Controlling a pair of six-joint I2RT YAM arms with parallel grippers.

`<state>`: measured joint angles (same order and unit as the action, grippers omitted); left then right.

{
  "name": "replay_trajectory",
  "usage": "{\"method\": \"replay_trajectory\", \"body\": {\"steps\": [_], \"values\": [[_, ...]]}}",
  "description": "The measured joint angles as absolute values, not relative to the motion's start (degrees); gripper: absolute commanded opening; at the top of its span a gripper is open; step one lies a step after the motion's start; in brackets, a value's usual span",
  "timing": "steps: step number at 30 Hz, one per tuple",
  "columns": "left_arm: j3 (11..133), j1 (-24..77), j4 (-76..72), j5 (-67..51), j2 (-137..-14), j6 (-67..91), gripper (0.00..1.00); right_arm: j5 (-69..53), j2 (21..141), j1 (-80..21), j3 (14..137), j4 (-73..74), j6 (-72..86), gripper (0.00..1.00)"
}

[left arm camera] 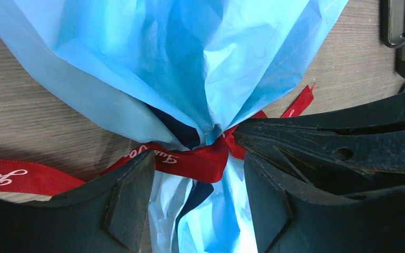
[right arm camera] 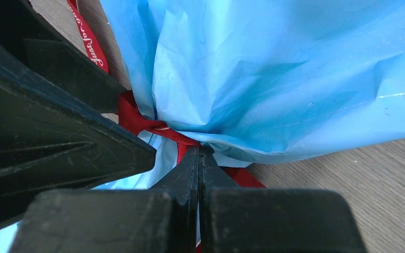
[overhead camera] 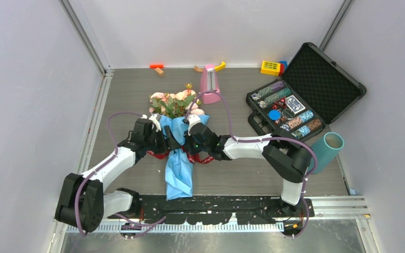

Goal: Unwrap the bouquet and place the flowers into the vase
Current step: Untie the ribbon from the wrapping paper.

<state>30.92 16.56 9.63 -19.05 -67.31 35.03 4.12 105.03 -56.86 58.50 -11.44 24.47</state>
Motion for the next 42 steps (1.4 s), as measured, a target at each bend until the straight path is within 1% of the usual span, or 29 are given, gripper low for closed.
{"method": "replay_trajectory", "body": {"steps": [3, 5, 9, 16, 19, 26, 33, 42], "values": [[30.92, 17.41, 10.0, -17.82, -66.35, 35.09, 0.68, 4.12, 105.03, -56.86, 58.5, -11.42, 24.36, 0.0], [30.92, 17.93, 10.55, -16.75, -64.75, 35.05, 0.67, 4.1, 105.03, -56.86, 58.5, -11.42, 24.36, 0.0], [31.11, 18.55, 12.05, -14.85, -61.82, 35.14, 0.6, 3.97, 105.03, -56.86, 58.5, -11.42, 24.36, 0.0], [32.69, 21.28, 15.57, -11.29, -61.63, 37.23, 0.47, 3.95, 105.03, -56.86, 58.5, -11.42, 24.36, 0.0], [32.77, 22.24, 17.34, -9.98, -61.63, 38.79, 0.44, 3.95, 105.03, -56.86, 58.5, -11.42, 24.36, 0.0], [32.88, 23.44, 21.21, -6.13, -60.12, 41.41, 0.41, 3.97, 105.03, -56.86, 58.5, -11.4, 24.36, 0.0], [32.88, 23.7, 21.67, -5.85, -58.41, 44.29, 0.41, 3.92, 105.03, -56.84, 58.52, -11.4, 24.36, 0.0], [32.88, 23.9, 18.65, -7.07, -62.7, 46.11, 0.41, 3.84, 105.03, -56.82, 58.57, -11.2, 24.36, 0.0]]}}
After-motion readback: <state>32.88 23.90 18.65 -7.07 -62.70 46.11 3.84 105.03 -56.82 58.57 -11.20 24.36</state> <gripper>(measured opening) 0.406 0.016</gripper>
